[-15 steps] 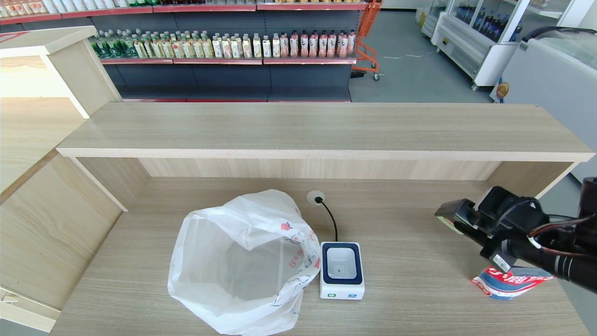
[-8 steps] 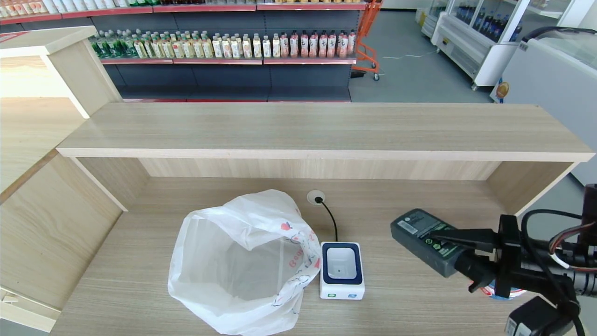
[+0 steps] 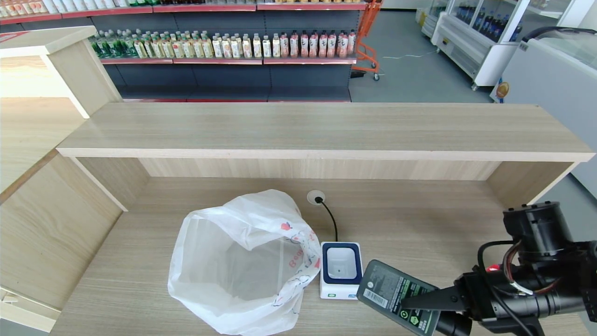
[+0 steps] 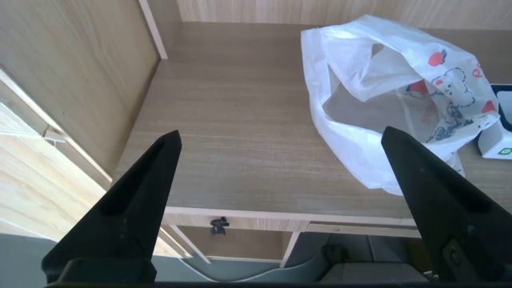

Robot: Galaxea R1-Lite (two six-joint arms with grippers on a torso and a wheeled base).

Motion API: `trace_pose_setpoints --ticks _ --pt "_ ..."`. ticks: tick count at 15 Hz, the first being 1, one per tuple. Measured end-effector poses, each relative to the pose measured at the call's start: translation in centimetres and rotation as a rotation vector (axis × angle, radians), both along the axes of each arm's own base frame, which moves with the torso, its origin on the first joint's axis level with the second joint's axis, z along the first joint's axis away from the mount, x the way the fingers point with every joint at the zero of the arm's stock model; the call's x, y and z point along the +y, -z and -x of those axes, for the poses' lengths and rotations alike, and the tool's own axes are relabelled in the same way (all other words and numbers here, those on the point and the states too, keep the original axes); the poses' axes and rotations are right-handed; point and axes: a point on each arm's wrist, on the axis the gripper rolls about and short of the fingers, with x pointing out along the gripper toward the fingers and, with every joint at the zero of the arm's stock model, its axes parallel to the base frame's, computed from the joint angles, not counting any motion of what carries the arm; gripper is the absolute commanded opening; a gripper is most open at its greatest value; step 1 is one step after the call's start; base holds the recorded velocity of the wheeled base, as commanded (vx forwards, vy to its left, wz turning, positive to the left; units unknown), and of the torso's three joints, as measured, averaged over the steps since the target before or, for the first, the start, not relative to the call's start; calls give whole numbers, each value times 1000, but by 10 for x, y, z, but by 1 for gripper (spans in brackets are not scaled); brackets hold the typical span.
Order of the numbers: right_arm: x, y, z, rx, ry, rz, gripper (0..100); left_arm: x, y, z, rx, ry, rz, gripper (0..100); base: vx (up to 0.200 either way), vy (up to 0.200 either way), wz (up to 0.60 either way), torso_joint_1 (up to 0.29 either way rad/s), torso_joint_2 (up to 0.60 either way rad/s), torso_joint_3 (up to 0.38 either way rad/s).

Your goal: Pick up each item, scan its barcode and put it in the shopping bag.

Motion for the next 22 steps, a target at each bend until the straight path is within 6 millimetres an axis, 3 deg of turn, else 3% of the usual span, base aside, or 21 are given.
trace_pose_setpoints --ticks 7,13,22 --pt "45 -7 -10 -41 -166 -17 0 0 0 0 0 0 0 100 0 0 0 0 0 0" --pt "56 -22 -25 -161 -178 -67 0 0 0 0 0 0 0 100 0 0 0 0 0 0" --pt "59 -21 -29 -162 -182 -68 0 0 0 0 0 0 0 100 0 0 0 0 0 0"
